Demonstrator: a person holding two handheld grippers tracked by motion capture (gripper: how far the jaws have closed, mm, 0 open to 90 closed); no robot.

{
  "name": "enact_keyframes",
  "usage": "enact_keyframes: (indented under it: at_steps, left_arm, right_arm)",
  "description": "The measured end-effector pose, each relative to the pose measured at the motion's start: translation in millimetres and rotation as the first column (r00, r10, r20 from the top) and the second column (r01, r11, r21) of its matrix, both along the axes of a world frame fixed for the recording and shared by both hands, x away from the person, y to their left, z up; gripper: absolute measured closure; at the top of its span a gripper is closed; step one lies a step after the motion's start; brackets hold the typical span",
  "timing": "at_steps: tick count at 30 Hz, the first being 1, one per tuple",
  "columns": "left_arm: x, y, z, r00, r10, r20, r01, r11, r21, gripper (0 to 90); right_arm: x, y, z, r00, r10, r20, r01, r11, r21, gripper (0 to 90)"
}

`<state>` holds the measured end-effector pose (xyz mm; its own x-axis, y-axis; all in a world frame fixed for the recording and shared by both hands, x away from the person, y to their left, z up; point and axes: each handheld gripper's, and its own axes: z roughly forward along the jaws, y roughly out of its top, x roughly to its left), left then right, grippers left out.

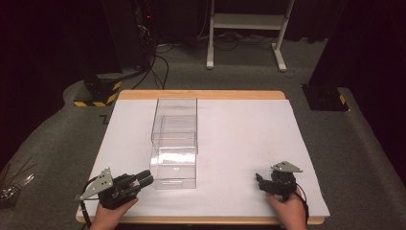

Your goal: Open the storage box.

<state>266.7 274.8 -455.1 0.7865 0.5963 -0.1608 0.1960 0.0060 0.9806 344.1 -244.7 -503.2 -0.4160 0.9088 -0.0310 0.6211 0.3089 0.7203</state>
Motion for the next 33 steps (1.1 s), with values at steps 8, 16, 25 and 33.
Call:
enact_keyframes:
  at_steps: [8,16,25,33]
  left_arm:
    - [-0.4,21.3,1.7,0.9971,0.074,0.015,-0.074,0.9972,-0.012,70.1]
    - [0.9,40.6,-0.5,0.9818,0.190,0.013,-0.190,0.9819,-0.003,64.8]
    - [9.6,49.5,-10.4,0.9338,0.357,-0.023,-0.352,0.9283,0.120,55.6]
    - [23.0,48.6,-29.1,0.8648,0.499,-0.053,-0.458,0.8271,0.326,42.7]
  right_arm:
    - [0.0,0.0,0.0,1.0000,0.000,0.001,0.000,1.000,-0.001,23.2]
    - [0.0,-0.1,0.0,1.0000,0.001,0.001,-0.001,1.000,-0.001,23.2]
    - [0.0,-0.1,0.0,1.0000,0.000,0.000,0.000,1.000,0.000,23.2]
    - [0.0,-0.1,0.0,1.0000,0.000,0.000,0.000,1.000,0.000,23.2]
